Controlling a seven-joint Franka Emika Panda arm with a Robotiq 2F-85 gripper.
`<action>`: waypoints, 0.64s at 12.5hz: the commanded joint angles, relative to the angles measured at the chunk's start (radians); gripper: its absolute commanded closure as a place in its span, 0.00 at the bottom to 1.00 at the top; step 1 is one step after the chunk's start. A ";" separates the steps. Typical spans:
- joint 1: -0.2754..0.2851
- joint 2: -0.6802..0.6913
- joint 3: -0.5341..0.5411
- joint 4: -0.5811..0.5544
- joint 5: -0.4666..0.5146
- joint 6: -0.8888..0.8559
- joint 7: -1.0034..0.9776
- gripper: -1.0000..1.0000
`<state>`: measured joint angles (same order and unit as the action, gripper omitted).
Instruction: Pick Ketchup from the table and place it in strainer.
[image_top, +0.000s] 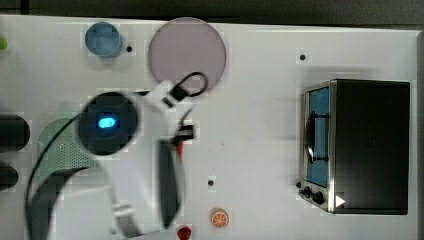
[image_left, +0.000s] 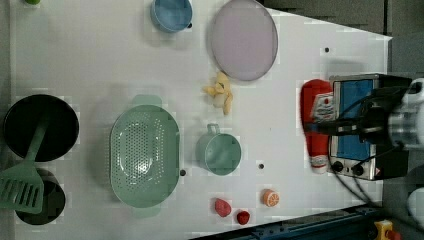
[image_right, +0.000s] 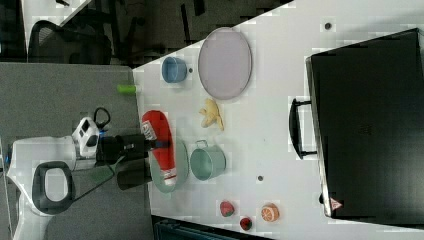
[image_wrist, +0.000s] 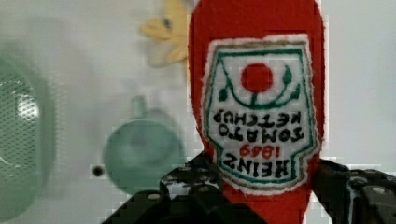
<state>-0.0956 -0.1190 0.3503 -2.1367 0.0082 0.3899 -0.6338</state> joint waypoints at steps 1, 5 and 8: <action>0.044 0.056 0.125 0.035 0.032 0.020 0.282 0.41; 0.055 0.173 0.257 0.051 0.032 0.204 0.380 0.41; 0.069 0.275 0.313 0.051 0.032 0.328 0.478 0.41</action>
<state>-0.0126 0.1632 0.6685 -2.1191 0.0320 0.6851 -0.2637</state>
